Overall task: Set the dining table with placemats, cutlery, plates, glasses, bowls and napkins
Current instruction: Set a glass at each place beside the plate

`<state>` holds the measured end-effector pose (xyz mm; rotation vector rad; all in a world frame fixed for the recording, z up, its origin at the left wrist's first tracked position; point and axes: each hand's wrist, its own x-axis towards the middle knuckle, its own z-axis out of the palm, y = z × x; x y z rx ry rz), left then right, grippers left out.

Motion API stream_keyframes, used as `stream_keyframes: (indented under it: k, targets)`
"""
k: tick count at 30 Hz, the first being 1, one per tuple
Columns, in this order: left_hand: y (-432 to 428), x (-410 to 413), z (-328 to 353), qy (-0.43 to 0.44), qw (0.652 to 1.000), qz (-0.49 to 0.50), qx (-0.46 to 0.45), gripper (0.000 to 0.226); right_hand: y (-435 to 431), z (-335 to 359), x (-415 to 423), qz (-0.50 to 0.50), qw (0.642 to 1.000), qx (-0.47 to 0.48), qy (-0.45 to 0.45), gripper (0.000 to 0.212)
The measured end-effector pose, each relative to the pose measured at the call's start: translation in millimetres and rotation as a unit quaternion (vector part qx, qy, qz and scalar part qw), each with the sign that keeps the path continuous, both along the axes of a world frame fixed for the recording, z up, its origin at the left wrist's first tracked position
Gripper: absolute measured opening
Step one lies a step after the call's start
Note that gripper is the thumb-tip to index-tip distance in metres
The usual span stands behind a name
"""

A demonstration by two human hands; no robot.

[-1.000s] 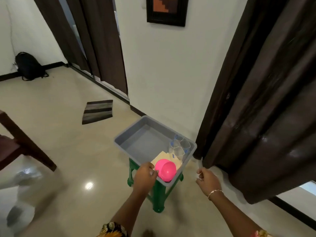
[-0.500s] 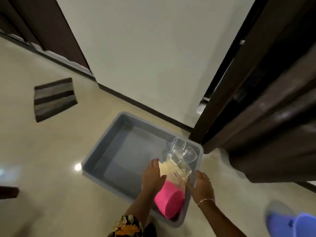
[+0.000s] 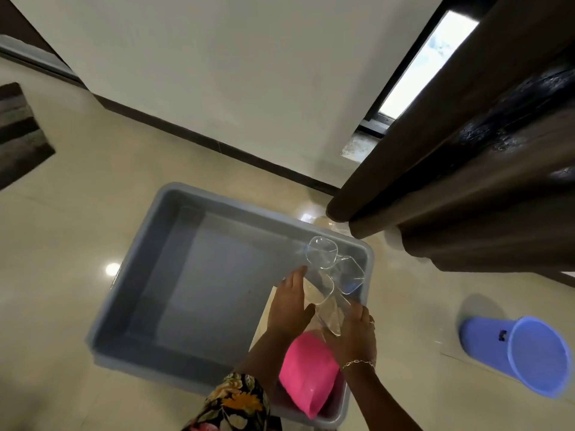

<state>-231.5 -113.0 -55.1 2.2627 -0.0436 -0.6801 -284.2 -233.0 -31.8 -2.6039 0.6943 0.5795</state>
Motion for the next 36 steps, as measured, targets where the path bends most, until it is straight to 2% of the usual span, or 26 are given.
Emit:
stream_keyframes:
  k: [8, 11, 15, 20, 24, 29, 32, 36]
  targets:
    - [0.9, -3.5, -0.3, -0.012, 0.999, 0.034, -0.04, 0.076, -7.9, 14.7, -20.5, 0.022, 0.997, 0.029, -0.074, 0.074]
    - [-8.2, -7.8, -1.1, -0.019, 0.994, 0.087, -0.058, 0.078, -12.4, 17.7, -26.6, 0.059, 0.992, 0.014, -0.109, 0.068]
    - [-19.7, -16.0, 3.2, -0.024, 0.985, 0.153, -0.077, 0.068, -22.0, 28.5, -35.3, 0.111, 0.974, 0.003, -0.199, 0.064]
    - [1.6, -46.7, 36.8, -0.048, 0.969, 0.22, -0.106, 0.069, -25.0, 67.9, -40.8, 0.05, 0.969, 0.121, -0.207, 0.082]
    - [36.7, -78.7, 95.7, -0.092, 0.934, 0.317, -0.133, 0.063, -14.6, 110.0, -36.3, 0.061, 0.945, 0.205, -0.247, 0.069]
    - [78.0, -131.2, 170.3, -0.193, 0.895, 0.387, -0.114, 0.065, 25.4, 167.0, -35.1, 0.097, 0.877, 0.356, -0.307, 0.067]
    - [115.1, -165.5, 209.3, -0.241, 0.844, 0.457, -0.144, 0.06, 70.5, 196.7, -35.3, 0.166, 0.831, 0.42, -0.324, 0.064]
    - [174.1, -201.6, 236.1, -0.299, 0.771, 0.535, -0.173, 0.055, 145.6, 227.2, -38.1, 0.265, 0.774, 0.494, -0.294, 0.066]
